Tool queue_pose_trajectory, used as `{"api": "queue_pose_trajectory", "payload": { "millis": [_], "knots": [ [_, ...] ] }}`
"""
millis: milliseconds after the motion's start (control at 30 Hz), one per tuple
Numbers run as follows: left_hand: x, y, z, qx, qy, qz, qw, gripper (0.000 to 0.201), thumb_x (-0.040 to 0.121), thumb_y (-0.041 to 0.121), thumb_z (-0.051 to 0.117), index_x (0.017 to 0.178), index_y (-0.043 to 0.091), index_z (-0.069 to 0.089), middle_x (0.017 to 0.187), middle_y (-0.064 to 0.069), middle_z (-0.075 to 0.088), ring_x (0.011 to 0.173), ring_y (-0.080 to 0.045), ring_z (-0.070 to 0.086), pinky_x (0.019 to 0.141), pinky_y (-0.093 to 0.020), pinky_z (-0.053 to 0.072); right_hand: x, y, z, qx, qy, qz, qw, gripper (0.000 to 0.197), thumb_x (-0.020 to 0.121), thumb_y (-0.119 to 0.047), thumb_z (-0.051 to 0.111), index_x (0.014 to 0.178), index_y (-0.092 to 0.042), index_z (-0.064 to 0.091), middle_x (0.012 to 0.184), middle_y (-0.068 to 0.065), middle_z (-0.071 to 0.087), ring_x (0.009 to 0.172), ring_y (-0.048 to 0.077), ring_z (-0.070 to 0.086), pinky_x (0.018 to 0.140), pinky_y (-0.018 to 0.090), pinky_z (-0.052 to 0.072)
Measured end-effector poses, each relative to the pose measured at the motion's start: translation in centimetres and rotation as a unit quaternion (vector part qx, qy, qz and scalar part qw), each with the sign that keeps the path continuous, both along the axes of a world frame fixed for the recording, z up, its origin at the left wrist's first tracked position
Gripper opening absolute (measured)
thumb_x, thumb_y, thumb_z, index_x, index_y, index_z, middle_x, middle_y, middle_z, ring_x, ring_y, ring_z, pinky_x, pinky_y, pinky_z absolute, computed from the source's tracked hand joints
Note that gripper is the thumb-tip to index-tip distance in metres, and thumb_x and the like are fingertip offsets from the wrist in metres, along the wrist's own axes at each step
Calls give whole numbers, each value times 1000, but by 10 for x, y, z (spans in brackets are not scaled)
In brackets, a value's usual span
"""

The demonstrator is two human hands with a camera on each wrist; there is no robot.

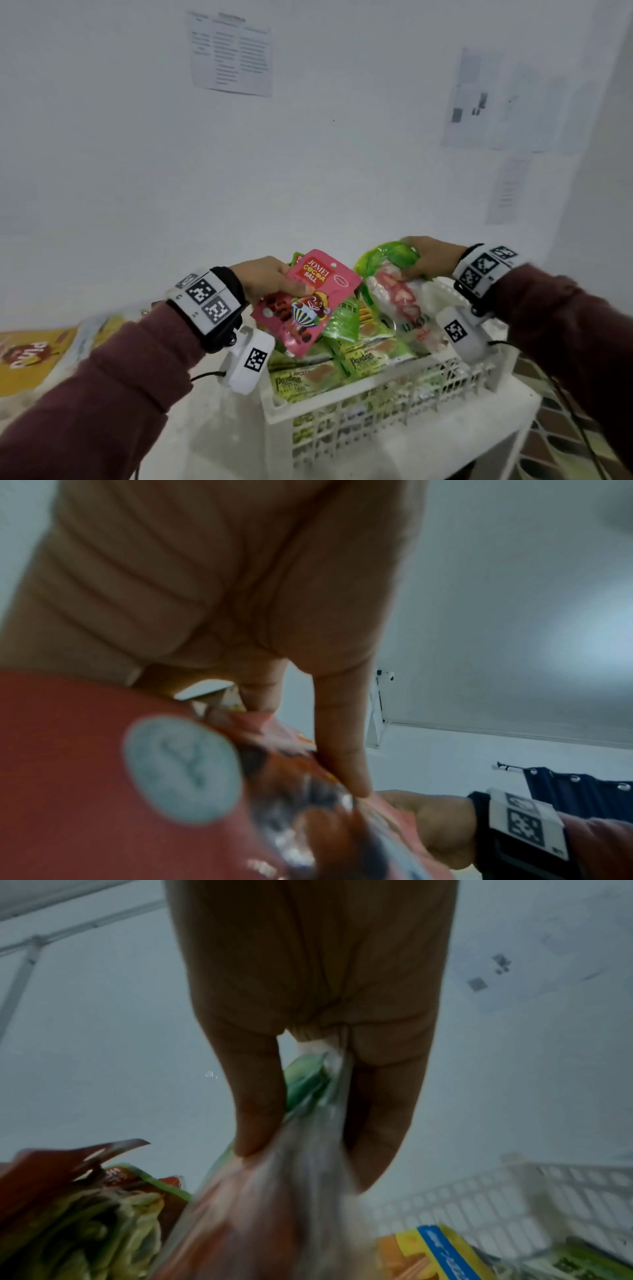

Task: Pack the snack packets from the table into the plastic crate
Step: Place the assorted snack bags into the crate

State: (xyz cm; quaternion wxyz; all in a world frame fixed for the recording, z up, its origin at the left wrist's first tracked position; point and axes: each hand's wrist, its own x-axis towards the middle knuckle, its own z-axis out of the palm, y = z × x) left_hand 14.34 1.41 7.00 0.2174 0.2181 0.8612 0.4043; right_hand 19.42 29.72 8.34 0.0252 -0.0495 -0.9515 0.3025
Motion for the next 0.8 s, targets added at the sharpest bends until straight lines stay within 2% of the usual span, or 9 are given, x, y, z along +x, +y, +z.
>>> {"api": "queue_pose_trajectory", "payload": {
  "millis": [133,267,333,400,467,567,633,733,800],
  "knots": [
    [-18,18,0,-55,-17,-18,998,21,80,29,70,89,10,69,82,-7,73,73,-22,68,58,-22,56,-35,12,-12,-17,-67,39,997,43,79,0,68,113,-15,47,104,8,58,94,27,59,66,33,54],
    [-33,34,-8,-123,-49,-36,991,8,81,21,70,82,13,68,63,3,69,52,-9,64,47,-16,50,-61,18,-27,2,-153,114,982,40,80,0,67,115,-14,53,99,5,63,92,27,61,70,37,56],
    [-38,42,-15,-186,-56,-62,979,4,80,20,71,79,18,68,61,9,69,53,-6,62,52,-15,50,-73,21,-38,24,-188,153,970,29,79,-1,69,101,-17,60,94,6,65,92,27,62,82,44,52],
    [-37,50,-18,-255,-60,-90,961,5,82,17,69,87,15,69,58,12,67,50,0,60,51,-12,49,-80,21,-47,59,-225,182,955,15,77,-8,71,86,-18,63,77,1,65,80,24,61,73,36,51],
    [-31,58,-16,-316,-44,-94,943,28,84,17,67,111,8,64,71,8,68,52,0,57,42,-7,43,-84,18,-55,88,-270,203,937,14,82,-16,68,93,-9,64,72,1,63,62,14,60,60,28,49],
    [-22,69,-8,-415,45,-87,905,47,84,28,67,126,13,53,104,-1,57,59,-3,44,31,-5,32,-89,16,-59,128,-281,263,914,35,89,-18,61,119,-1,57,105,15,65,87,18,59,83,37,51],
    [-20,72,-6,-433,84,-54,896,52,79,33,71,125,20,52,115,-2,59,67,-7,50,44,-8,37,-90,18,-56,144,-251,282,915,38,88,-18,62,123,-4,57,114,14,63,94,17,56,91,37,47],
    [-20,78,-9,-407,100,-16,908,59,73,35,75,124,22,50,127,-2,54,106,-21,58,83,-26,45,-91,27,-44,120,-224,322,912,26,84,-13,66,106,0,65,84,8,65,76,13,57,73,27,48],
    [-17,87,-8,-367,102,-3,925,57,72,33,77,122,21,51,125,-1,52,108,-23,57,85,-31,47,-93,39,-33,63,-222,325,917,13,84,-7,65,96,-3,67,66,-3,66,62,8,59,63,24,53]
  ]
}}
